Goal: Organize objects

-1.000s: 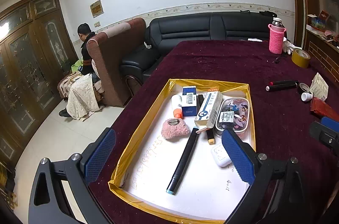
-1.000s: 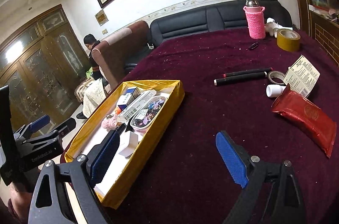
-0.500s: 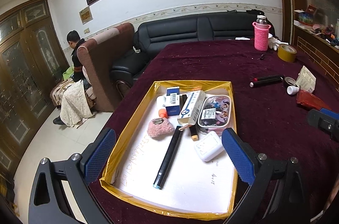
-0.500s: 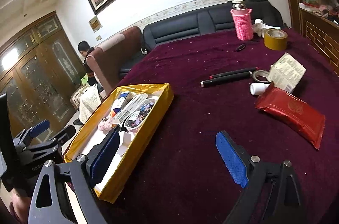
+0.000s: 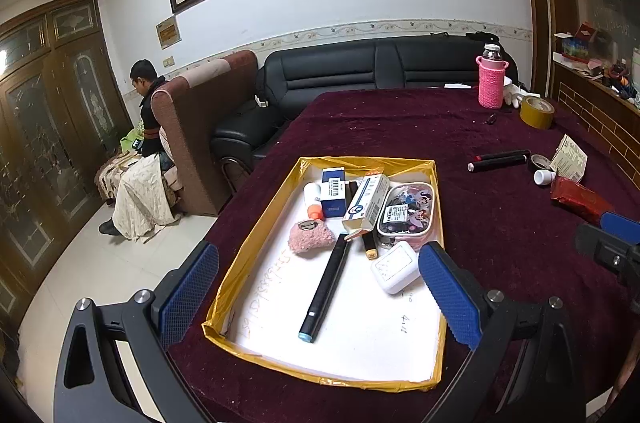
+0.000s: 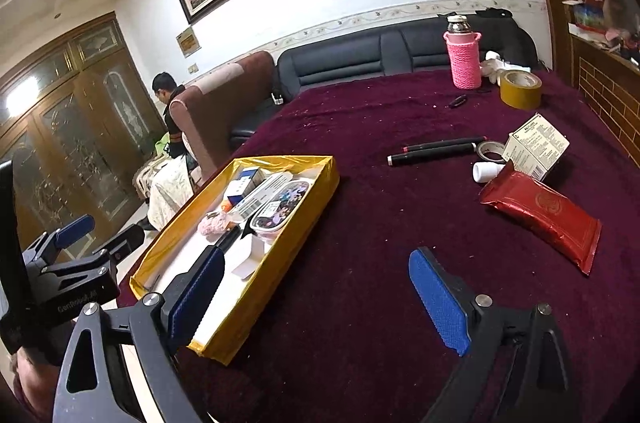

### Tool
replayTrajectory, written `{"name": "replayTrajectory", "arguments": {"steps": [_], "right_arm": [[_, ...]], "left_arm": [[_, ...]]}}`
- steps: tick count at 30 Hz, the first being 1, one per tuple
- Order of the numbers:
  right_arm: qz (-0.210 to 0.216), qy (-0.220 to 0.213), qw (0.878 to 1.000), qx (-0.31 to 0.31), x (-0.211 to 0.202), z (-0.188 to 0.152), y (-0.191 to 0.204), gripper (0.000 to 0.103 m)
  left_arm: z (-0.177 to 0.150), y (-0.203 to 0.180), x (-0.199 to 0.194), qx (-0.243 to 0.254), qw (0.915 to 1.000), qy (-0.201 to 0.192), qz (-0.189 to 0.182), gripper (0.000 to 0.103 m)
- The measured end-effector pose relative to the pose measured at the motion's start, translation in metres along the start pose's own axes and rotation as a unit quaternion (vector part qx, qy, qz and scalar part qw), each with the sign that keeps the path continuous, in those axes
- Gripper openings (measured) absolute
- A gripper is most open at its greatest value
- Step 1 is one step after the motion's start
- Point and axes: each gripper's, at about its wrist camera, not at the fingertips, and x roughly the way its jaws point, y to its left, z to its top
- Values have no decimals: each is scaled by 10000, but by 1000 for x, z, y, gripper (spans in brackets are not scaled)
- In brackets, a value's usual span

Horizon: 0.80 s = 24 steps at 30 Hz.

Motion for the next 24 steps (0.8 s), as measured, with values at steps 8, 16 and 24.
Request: {"name": "replayTrajectory", "arguments": {"steps": [8, 16, 24], "right_arm": [[-46, 100, 9997, -198, -1, -8, 16, 97], [-63, 241, 9991, -355, 9, -12, 25, 98], [-239, 384, 9972, -603, 32, -10, 33, 98]], "left_arm": [[-7, 10, -4, -124, 9999, -4, -41, 100], [-6, 14, -8, -205, 9995, -253, 34, 103], [0, 21, -19, -493, 9954, -785, -244, 103]]}}
